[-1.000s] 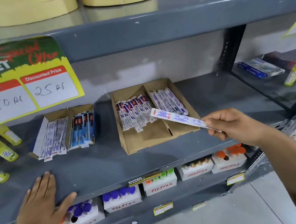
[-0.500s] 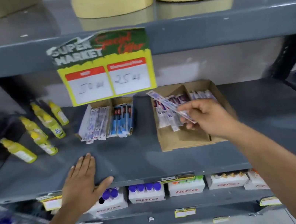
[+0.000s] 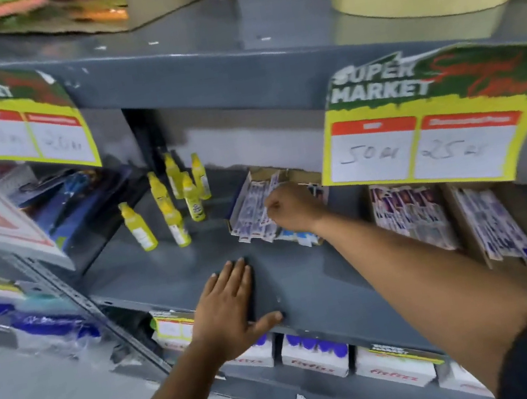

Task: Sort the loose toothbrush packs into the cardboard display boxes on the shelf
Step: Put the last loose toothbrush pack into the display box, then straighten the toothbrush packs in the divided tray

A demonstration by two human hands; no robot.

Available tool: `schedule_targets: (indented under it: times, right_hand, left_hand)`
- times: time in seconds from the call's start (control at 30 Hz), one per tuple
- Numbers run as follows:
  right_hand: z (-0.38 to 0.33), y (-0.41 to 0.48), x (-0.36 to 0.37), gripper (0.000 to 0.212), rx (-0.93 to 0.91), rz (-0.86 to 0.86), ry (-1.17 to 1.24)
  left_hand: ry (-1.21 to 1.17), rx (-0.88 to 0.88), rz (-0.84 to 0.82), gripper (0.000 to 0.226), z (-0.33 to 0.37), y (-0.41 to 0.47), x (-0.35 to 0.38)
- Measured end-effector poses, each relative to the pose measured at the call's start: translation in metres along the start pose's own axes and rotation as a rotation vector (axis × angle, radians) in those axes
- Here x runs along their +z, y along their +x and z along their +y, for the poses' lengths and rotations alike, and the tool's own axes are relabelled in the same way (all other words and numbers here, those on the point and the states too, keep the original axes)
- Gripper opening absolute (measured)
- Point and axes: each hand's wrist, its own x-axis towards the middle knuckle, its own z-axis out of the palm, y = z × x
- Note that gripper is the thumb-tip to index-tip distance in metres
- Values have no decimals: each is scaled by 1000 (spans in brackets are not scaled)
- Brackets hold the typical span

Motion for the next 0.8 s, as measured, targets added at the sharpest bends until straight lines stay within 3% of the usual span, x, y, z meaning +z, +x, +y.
schedule_targets:
  times: [0.17, 0.27, 0.33, 0.47, 0.63, 0.8]
  right_hand:
    - [6, 21, 11, 34, 45, -67, -121]
    - [12, 25, 15, 26, 116, -147, -208]
    - [14, 22, 15, 36, 134, -192, -231]
    - [29, -16, 2, 32, -5, 79, -198]
    - [74, -109, 7, 48, 21, 306, -343]
    - [87, -136, 30, 64, 248, 230, -215]
  left_hand:
    - [11, 18, 6, 108, -1, 0, 3]
    - [13, 33, 2, 106, -2, 0, 3]
    - [4, 40, 9, 104, -3, 0, 3]
    - [-22, 38, 9, 101, -2, 0, 3]
    - [29, 35, -16, 103, -3, 1, 7]
    - [50, 55, -33, 106, -6, 0, 11]
